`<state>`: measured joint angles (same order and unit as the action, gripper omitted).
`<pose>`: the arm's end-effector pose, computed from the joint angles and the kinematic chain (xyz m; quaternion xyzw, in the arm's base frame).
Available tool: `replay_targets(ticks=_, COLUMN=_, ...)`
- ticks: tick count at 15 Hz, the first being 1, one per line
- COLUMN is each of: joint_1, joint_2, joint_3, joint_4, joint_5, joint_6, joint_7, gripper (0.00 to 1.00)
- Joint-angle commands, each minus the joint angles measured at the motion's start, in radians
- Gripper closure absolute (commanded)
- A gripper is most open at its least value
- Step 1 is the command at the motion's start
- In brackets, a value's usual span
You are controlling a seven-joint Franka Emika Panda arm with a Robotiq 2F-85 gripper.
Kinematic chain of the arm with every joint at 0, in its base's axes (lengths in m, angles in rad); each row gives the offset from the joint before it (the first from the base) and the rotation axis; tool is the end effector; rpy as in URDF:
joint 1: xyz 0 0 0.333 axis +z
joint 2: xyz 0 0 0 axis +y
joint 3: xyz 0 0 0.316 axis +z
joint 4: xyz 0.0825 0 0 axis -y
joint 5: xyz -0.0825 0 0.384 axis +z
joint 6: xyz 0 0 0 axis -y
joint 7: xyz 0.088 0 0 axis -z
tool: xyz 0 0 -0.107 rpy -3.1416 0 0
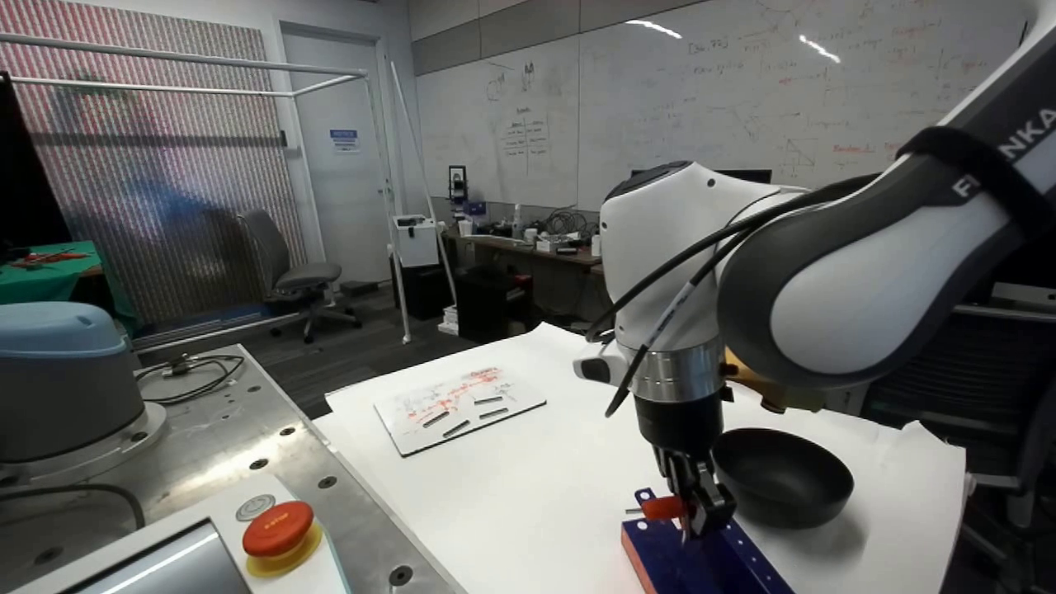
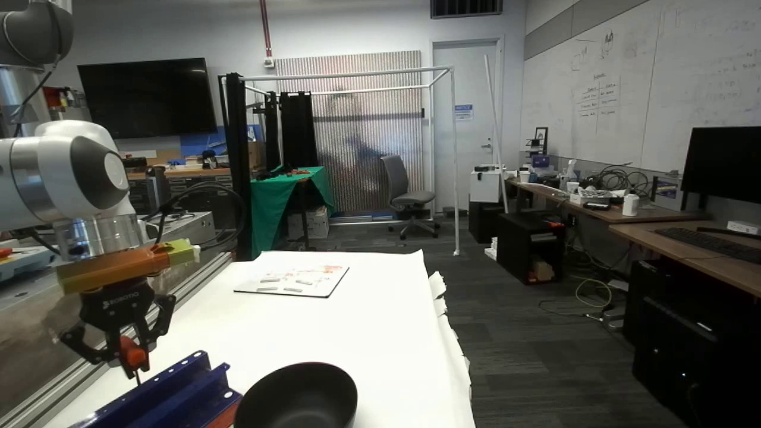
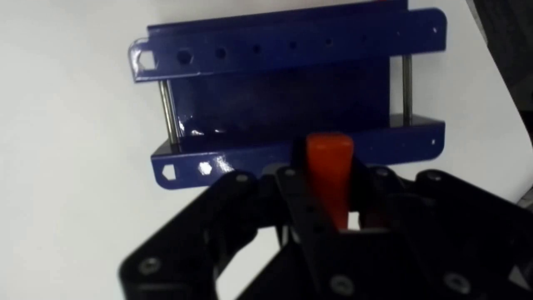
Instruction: Pick up the orange object tool and put it in the bowl
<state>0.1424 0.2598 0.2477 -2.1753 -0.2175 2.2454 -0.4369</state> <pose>0.5019 0.1999 0.2613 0.8789 0.4665 -0.0892 0.0446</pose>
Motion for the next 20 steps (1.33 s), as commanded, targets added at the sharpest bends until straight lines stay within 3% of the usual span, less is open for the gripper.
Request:
replay_targets(ticks=1, joint_1=0.011, joint_2=-0.032, joint_3=0.003, joint_4=0.001, joint_5=0.022, joint_6=-0.010, joint_7=-0.025, gripper=0.90)
replay_targets(ticks=11, joint_1=0.024, joint_2=-0.098, joint_3=-0.008, joint_4=0.049, joint_5=-0.011, joint_6=-0.073, joint_7=0.007, gripper=0.90)
replay_targets(ticks=20, joint_1=0.039, joint_2=-0.222, joint_3=-0.022, joint_4=0.160, joint_5=-0.054, joint_6=-0.295, joint_7=0.134, gripper=0.90)
